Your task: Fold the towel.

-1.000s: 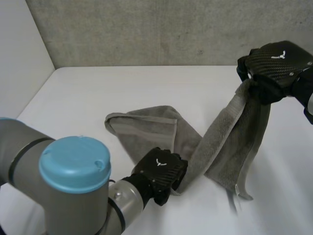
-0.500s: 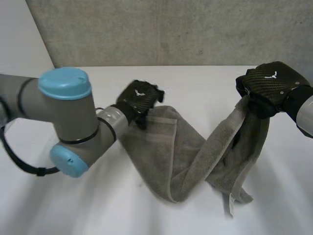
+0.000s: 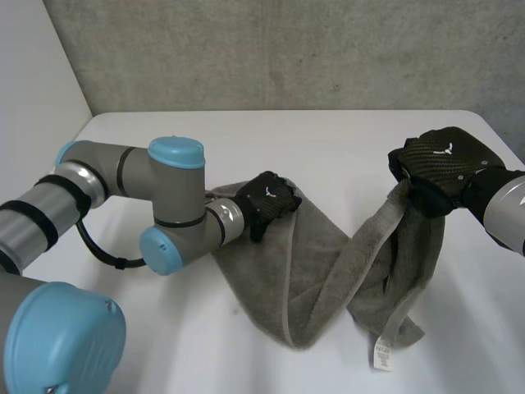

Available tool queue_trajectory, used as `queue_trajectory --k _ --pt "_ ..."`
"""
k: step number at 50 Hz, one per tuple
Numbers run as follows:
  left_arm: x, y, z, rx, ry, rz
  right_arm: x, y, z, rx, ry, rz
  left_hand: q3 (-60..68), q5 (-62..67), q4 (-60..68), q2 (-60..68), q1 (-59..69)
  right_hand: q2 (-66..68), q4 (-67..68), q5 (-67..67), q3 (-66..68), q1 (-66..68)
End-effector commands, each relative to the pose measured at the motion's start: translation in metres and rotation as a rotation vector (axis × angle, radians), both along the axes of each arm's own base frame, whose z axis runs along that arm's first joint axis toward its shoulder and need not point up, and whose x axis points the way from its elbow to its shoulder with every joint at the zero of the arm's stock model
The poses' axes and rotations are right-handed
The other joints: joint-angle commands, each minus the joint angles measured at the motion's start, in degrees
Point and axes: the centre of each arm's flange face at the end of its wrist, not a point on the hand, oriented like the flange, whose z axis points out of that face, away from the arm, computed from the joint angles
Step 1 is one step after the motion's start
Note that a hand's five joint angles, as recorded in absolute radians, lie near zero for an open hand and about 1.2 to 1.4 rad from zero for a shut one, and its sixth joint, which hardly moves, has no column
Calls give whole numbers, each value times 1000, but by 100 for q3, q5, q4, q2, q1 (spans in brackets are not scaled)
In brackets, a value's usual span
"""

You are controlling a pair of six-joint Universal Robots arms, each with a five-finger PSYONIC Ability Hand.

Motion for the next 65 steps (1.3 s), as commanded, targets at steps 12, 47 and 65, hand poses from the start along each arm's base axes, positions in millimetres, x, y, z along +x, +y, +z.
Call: queue_trajectory --k 12,47,65 --pt "-1 3 -6 -28 -60 -25 0 -6 -13 30 7 -5 3261 3285 3261 3256 3243 500 337 352 408 451" --pt "154 11 165 -105 161 611 -25 -13 24 17 9 -99 5177 5200 5176 5172 5158 500 337 352 408 451" --pt "195 101 87 200 30 697 -33 13 -17 217 317 7 5177 5200 5176 5172 5158 500 337 352 408 451"
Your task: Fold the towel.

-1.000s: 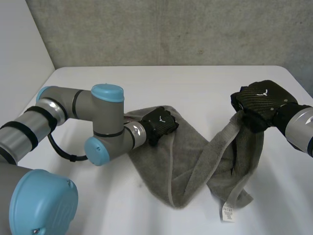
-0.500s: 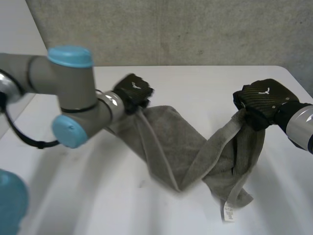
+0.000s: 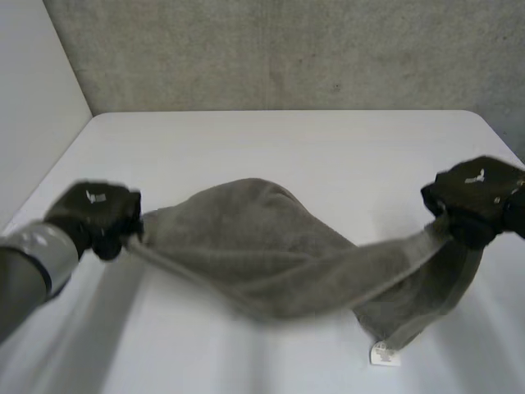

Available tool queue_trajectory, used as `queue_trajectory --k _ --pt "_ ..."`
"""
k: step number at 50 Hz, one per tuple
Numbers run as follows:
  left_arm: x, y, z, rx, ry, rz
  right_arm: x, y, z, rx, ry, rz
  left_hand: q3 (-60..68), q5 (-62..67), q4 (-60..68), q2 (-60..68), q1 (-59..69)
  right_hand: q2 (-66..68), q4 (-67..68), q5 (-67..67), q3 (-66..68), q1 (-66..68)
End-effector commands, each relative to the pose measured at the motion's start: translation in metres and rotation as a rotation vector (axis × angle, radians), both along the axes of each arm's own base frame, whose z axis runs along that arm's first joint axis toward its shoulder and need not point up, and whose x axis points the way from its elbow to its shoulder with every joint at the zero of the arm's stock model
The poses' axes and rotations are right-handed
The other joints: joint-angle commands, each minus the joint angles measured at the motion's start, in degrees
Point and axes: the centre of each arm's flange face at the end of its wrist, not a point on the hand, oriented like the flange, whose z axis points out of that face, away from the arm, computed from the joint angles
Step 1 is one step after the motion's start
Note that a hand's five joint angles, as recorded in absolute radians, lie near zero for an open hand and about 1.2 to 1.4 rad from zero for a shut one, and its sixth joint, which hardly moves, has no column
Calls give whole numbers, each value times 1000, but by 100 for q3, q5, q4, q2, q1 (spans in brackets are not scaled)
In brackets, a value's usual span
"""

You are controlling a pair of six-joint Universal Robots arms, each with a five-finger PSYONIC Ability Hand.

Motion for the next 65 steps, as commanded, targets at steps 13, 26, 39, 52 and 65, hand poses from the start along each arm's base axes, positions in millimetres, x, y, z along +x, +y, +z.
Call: queue_trajectory --k 13,26,39,52,65 --pt "-22 -84 -1 -113 16 21 34 -66 -17 -68 95 2 1029 1141 1023 1025 1218 500 337 352 408 451" --pt "-37 -163 184 -745 511 137 55 -145 140 -802 -438 -138 1029 1141 1023 1025 1218 500 337 352 408 451" --pt "-34 -167 174 -685 683 140 56 -127 112 -652 -473 -134 1029 1141 1023 1025 1218 500 337 352 408 451" --pt "-23 -148 -23 -243 476 180 65 -109 -84 -108 -199 -52 1029 1141 1023 1025 1218 500 337 352 408 451" --pt "-22 -103 -61 -179 270 95 52 -91 -91 -50 -144 -88 1029 1141 1023 1025 1218 500 337 352 408 451"
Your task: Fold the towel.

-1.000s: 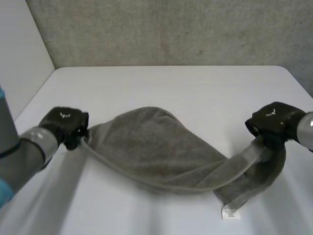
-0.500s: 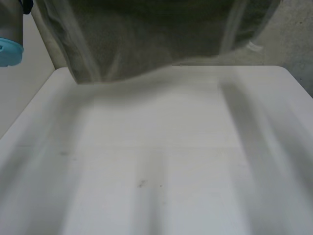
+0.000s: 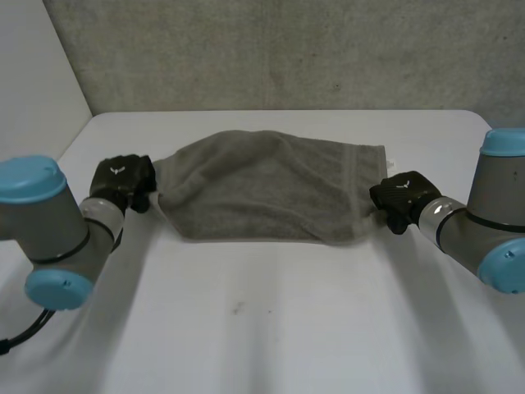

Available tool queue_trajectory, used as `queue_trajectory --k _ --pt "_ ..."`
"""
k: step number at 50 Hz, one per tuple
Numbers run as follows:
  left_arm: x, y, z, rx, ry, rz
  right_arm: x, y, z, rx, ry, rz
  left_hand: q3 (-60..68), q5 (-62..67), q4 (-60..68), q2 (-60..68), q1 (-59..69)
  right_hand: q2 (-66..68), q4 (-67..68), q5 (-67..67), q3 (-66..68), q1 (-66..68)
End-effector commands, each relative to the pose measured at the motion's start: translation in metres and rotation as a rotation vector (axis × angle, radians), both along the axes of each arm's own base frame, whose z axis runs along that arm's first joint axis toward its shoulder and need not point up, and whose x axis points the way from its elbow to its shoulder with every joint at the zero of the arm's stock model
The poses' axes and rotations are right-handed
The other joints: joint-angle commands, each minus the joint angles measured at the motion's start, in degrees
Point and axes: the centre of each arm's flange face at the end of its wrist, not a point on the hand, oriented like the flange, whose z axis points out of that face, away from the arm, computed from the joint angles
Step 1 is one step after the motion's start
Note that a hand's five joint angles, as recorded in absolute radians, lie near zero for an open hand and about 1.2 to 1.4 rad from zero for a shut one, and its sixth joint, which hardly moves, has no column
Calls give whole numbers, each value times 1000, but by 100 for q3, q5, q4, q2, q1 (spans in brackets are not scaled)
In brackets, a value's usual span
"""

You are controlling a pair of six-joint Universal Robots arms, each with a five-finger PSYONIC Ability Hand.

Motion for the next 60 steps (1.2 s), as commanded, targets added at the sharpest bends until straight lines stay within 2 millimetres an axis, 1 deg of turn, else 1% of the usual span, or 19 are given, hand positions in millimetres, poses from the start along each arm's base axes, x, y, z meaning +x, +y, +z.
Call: queue_trajectory --k 1,5,13,15,19,21,25,29,33,43,47,48,50,51,53,56,58,59,60 --pt "1 26 19 -31 -65 -32 -9 17 42 -60 -17 -25 1025 1141 1014 1024 1194 463 295 352 408 448" --pt "4 35 31 -39 -66 -32 -13 27 62 -101 -23 -26 1025 1141 1014 1024 1194 463 295 352 408 448" --pt "15 69 60 -21 -77 -29 -47 55 99 -99 47 -73 1025 1141 1014 1024 1194 463 295 352 408 448" --pt "20 87 75 -25 -77 -27 -72 65 121 -134 112 -118 1025 1141 1014 1024 1194 463 295 352 408 448" --pt "25 106 95 -48 -70 -32 -84 79 137 -171 177 -123 1025 1141 1014 1024 1194 463 295 352 408 448" --pt "29 126 110 -59 -66 -47 -87 95 151 -196 212 -108 1025 1141 1014 1024 1194 463 295 352 408 448" --pt "29 141 113 -33 -68 -80 -88 104 156 -185 211 -94 1025 1141 1014 1024 1194 463 295 352 408 448" --pt "27 155 106 28 -77 -120 -88 108 147 -139 208 -77 1025 1141 1014 1024 1194 463 295 352 408 448" --pt "26 157 99 56 -84 -128 -91 107 140 -114 209 -82 1025 1141 1014 1024 1194 463 295 352 408 448" --pt "17 127 60 172 -149 -142 -92 80 95 7 244 -57 1025 1141 1014 1024 1194 463 295 352 408 448" --pt "9 93 44 170 -230 -152 -93 53 76 52 252 -70 1025 1141 1014 1024 1194 463 295 352 408 448" --pt "9 93 44 170 -230 -152 -93 53 76 52 252 -70 1025 1141 1014 1024 1194 463 295 352 408 448" --pt "1 65 43 134 -255 -154 -93 31 71 49 269 -102 1025 1141 1014 1024 1194 463 295 352 408 448" --pt "1 65 43 134 -255 -154 -93 31 71 49 269 -102 1025 1141 1014 1024 1194 463 295 352 408 448" --pt "-6 35 49 84 -257 -129 -79 11 79 -9 276 -118 1025 1141 1014 1024 1194 463 295 352 408 448" --pt "-9 22 58 45 -251 -108 -67 3 89 -55 257 -120 1025 1141 1014 1024 1194 463 295 352 408 448" --pt "-15 -1 82 -50 -231 -64 -49 -15 115 -157 190 -137 1025 1141 1014 1024 1194 463 295 352 408 448" --pt "-15 -1 82 -50 -231 -64 -49 -15 115 -158 190 -137 1025 1141 1014 1024 1194 463 295 352 408 448" --pt "-21 -10 99 -116 -211 -60 -43 -23 130 -210 145 -146 1025 1141 1014 1024 1194 463 295 352 408 448"
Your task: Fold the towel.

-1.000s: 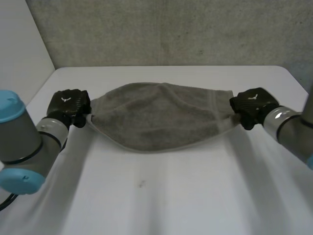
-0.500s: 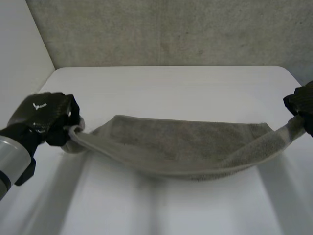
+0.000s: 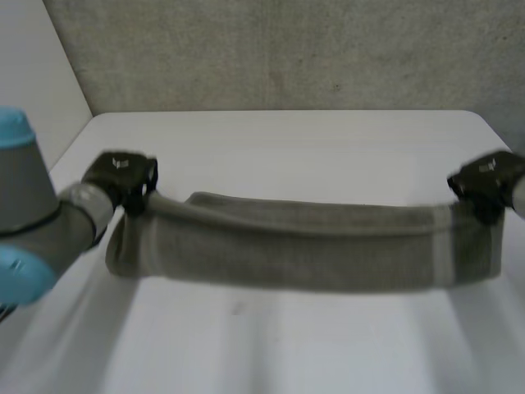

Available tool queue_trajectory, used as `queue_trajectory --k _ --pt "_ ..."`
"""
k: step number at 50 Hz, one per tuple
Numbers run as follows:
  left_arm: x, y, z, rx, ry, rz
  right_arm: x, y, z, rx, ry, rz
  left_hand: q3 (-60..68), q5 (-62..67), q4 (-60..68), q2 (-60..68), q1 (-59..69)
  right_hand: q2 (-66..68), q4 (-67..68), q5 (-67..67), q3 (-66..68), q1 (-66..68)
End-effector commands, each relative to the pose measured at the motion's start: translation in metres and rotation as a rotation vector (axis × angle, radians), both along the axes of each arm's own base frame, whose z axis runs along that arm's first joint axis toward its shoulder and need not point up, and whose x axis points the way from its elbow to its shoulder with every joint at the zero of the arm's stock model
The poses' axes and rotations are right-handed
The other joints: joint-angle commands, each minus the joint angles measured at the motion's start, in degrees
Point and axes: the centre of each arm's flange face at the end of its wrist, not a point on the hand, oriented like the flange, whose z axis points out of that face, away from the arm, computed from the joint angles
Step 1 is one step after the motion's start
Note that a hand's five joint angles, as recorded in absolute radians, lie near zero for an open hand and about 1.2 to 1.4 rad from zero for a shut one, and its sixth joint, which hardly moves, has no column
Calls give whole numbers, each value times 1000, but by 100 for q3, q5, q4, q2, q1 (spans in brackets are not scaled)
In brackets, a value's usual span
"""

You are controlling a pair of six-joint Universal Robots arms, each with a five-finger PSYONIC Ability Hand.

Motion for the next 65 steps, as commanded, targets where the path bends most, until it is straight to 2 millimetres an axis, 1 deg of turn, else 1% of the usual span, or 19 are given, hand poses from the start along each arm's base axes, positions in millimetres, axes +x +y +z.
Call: queue_trajectory --k 1,2,4,7,9,10,12,18,20,23,25,26,28,31,33,38,45,55,65 --pt "-23 -64 68 -283 80 43 44 -51 68 -284 -153 -16 1023 1142 1012 1023 1194 463 295 352 408 448" --pt "-23 -64 69 -284 80 43 44 -51 68 -284 -154 -16 1023 1142 1012 1023 1194 463 295 352 408 448" --pt "-30 -76 113 -426 152 46 57 -62 113 -448 -271 -8 1023 1142 1012 1023 1194 463 295 352 408 448" --pt "-31 -79 139 -508 209 60 63 -63 143 -557 -346 7 1023 1142 1012 1023 1194 463 295 352 408 448" --pt "-26 -82 186 -651 362 105 62 -64 190 -748 -494 12 1023 1142 1012 1023 1194 463 295 352 408 448" --pt "-26 -82 187 -652 363 105 62 -64 191 -749 -494 12 1023 1142 1012 1023 1194 463 295 352 408 448" --pt "-17 -79 216 -726 511 144 58 -59 219 -861 -599 3 1023 1142 1012 1023 1194 463 295 352 408 448" --pt "-10 -74 229 -723 627 146 57 -52 217 -820 -606 1 1023 1142 1012 1023 1194 463 295 352 408 448" --pt "-11 -77 208 -647 622 156 59 -52 186 -667 -569 -13 1023 1142 1012 1023 1194 463 295 352 408 448" --pt "-11 -78 188 -583 594 166 60 -51 166 -581 -547 -19 1023 1142 1012 1023 1194 463 295 352 408 448" --pt "-13 -77 143 -449 535 166 63 -48 121 -414 -481 -4 1023 1142 1012 1023 1194 463 295 352 408 448" --pt "-13 -77 143 -448 535 166 63 -48 121 -413 -480 -4 1023 1142 1012 1023 1194 463 295 352 408 448" --pt "-15 -70 91 -305 477 147 66 -40 73 -262 -418 23 1023 1142 1012 1023 1194 463 295 352 408 448" --pt "-16 -66 66 -241 452 134 66 -35 51 -197 -389 33 1023 1142 1012 1023 1194 463 295 352 408 448" --pt "-14 -53 21 -143 404 123 65 -25 12 -97 -341 45 1023 1142 1012 1023 1194 463 295 352 408 448" --pt "-6 -30 -26 -53 287 125 61 -7 -25 -6 -278 53 1023 1142 1012 1023 1194 463 295 352 408 448" --pt "24 -7 -31 -27 158 165 37 8 -23 19 -229 13 1023 1142 1012 1023 1194 463 295 352 408 448" --pt "48 71 14 -60 165 119 -22 57 58 -170 -98 -45 1023 1142 1012 1023 1194 463 295 352 408 448" --pt "47 80 9 -29 166 60 -23 58 33 -59 -139 16 1023 1142 1012 1023 1194 463 295 352 408 448"
